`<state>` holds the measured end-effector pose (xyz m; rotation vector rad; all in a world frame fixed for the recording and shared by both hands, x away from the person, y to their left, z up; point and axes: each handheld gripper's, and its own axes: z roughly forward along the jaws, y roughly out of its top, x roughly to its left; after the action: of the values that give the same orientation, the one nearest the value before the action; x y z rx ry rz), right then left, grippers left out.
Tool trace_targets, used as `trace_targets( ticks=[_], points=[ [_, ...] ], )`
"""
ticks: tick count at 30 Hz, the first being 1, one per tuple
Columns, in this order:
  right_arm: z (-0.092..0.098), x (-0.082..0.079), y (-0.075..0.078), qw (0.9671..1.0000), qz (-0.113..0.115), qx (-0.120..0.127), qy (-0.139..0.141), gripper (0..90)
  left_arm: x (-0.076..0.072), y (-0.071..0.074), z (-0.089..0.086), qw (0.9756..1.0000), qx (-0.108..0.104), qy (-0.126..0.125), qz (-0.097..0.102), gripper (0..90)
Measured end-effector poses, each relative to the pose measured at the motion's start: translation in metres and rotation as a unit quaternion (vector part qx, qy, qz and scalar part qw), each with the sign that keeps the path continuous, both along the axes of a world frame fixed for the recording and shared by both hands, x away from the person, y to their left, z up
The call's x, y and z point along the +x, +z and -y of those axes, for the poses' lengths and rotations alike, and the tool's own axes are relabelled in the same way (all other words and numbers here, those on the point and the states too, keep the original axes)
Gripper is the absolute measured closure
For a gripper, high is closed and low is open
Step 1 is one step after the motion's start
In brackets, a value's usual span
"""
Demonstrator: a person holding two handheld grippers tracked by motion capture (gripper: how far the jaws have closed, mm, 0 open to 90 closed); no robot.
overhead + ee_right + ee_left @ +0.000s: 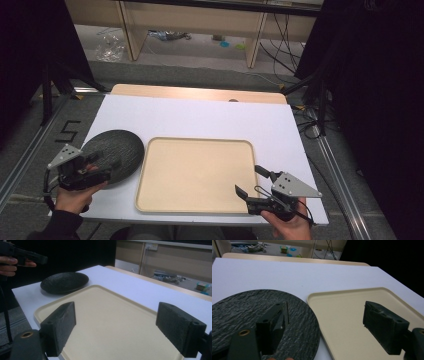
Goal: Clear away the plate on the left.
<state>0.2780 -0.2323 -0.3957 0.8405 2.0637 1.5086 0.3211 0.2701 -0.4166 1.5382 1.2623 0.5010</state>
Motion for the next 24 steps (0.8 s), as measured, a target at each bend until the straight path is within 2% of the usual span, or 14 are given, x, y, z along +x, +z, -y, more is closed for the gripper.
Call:
trace_targets(
  ticks=[1,5,9,16,17,20,21,24],
  points=[
    [0.000,0.000,0.000,1.0000,0.000,0.000,0.000,17.4,0.000,0.000,0.000,1.0000,0.000,0.000,0.000,20.9],
    [0.000,0.000,0.000,1.0000,0.002,-0.002,-0.003,17.5,0.011,-0.004,-0.011,0.9993,-0.026,0.019,-0.016,21.0],
    [0.000,-0.001,0.000,1.0000,-0.003,-0.007,-0.003,17.6,0.022,-0.008,-0.021,0.9983,-0.032,0.038,-0.030,20.9],
    [0.000,0.000,0.000,1.0000,0.003,-0.003,-0.001,18.0,0.032,-0.014,-0.038,0.9947,-0.064,0.064,-0.049,20.9],
    [-0.001,-0.001,0.000,1.0000,-0.004,-0.002,0.005,18.1,0.035,-0.016,-0.043,0.9936,-0.068,0.067,-0.059,21.0],
    [0.000,0.000,0.001,1.0000,0.002,-0.006,0.001,18.1,0.038,-0.017,-0.048,0.9926,-0.075,0.069,-0.066,21.0],
    [-0.001,-0.001,0.000,1.0000,-0.003,-0.006,0.001,18.1,0.039,-0.018,-0.051,0.9920,-0.077,0.072,-0.068,20.9],
    [0.000,-0.001,0.001,1.0000,0.003,-0.008,0.000,18.1,0.042,-0.020,-0.057,0.9912,-0.076,0.078,-0.075,21.0]
  ],
)
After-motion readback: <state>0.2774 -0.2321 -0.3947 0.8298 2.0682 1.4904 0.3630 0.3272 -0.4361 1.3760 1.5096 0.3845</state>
